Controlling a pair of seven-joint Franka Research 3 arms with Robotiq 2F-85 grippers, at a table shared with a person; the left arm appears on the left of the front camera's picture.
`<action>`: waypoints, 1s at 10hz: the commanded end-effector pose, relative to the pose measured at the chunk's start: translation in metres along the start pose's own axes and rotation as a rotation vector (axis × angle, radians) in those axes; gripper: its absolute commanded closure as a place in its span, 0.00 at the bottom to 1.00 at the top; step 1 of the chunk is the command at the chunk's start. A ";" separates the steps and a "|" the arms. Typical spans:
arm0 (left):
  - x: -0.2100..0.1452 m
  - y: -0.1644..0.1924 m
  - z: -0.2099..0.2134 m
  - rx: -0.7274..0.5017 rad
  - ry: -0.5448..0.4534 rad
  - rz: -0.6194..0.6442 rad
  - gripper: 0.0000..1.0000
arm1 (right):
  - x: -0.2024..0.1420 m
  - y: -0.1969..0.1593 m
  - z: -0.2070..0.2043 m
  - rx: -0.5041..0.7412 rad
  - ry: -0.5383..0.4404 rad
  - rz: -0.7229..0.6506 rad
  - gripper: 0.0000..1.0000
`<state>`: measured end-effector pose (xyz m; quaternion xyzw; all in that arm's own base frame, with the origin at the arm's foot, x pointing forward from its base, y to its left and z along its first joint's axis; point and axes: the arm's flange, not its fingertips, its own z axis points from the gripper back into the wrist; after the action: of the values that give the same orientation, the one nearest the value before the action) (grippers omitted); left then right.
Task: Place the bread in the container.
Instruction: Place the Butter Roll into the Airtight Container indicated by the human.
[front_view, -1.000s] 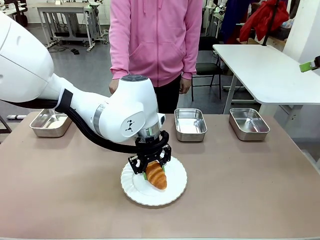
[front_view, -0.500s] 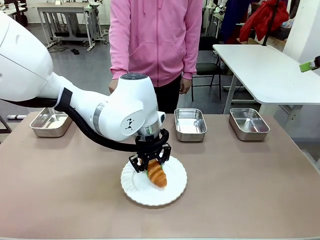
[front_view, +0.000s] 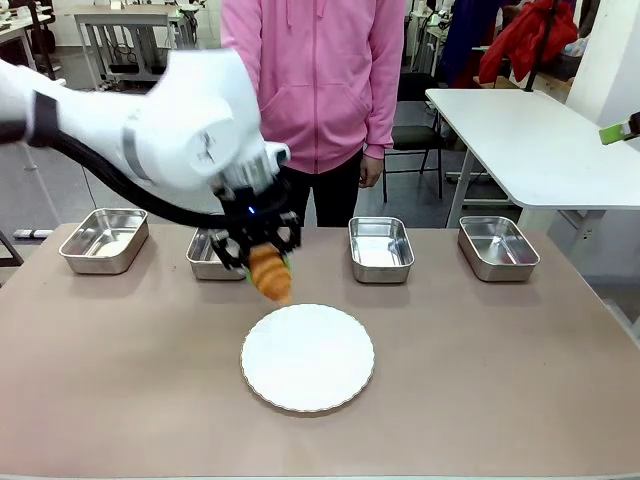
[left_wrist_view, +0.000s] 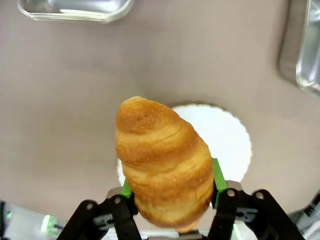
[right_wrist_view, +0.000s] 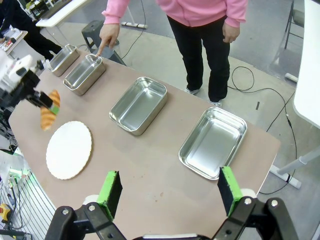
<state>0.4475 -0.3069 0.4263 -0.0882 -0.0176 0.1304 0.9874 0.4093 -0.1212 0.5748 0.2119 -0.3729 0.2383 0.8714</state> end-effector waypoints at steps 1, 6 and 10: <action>0.034 0.020 0.030 -0.038 0.043 -0.088 0.36 | 0.001 -0.001 0.000 0.018 -0.026 0.006 0.00; 0.106 0.057 0.057 -0.016 0.012 -0.340 0.36 | 0.001 -0.001 0.000 0.018 -0.026 0.006 0.00; 0.101 0.055 0.053 -0.013 0.032 -0.343 0.36 | 0.001 -0.001 0.000 0.018 -0.026 0.006 0.00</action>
<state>0.5279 -0.2183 0.4702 -0.0924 -0.0174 -0.0348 0.9950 0.4097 -0.1210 0.5743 0.2118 -0.3720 0.2382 0.8718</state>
